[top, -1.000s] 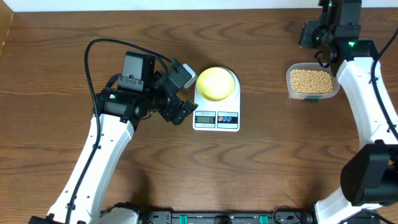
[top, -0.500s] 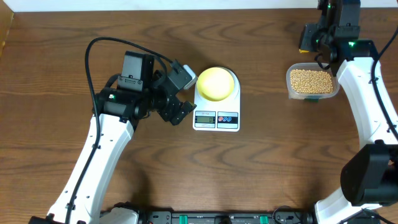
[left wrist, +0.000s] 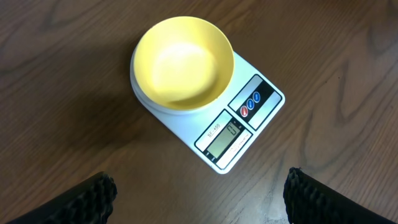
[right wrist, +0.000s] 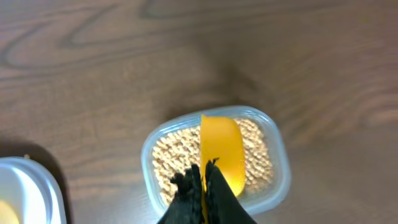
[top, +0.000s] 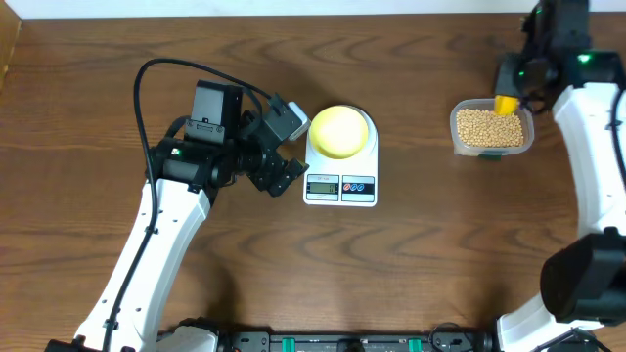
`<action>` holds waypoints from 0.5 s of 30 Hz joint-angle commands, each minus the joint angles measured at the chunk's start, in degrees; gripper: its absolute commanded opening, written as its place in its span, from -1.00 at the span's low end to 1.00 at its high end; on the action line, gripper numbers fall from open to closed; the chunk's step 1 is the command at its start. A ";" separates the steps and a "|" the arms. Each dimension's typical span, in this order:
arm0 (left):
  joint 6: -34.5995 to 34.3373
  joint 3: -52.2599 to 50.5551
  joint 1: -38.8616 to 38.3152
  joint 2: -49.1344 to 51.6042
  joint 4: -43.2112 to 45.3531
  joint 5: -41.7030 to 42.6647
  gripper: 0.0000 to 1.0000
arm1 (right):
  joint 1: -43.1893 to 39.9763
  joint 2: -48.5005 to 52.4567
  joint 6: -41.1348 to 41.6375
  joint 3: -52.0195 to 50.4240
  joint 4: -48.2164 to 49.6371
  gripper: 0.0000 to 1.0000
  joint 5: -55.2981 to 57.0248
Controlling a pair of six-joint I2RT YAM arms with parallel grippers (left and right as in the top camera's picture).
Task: Scoop item into bowl and weigh 50g on scale
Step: 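Move the held yellow scoop over the soybean tub with the right gripper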
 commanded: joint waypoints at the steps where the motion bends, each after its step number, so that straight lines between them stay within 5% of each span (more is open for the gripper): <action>1: 0.59 -0.98 0.28 -0.39 0.20 -0.35 0.77 | -0.24 -2.23 -1.38 5.29 -3.10 -0.97 0.68; 15: 0.57 -0.98 0.28 -0.39 0.20 -0.35 0.76 | -0.26 -2.62 -5.20 22.29 -19.17 -0.97 0.50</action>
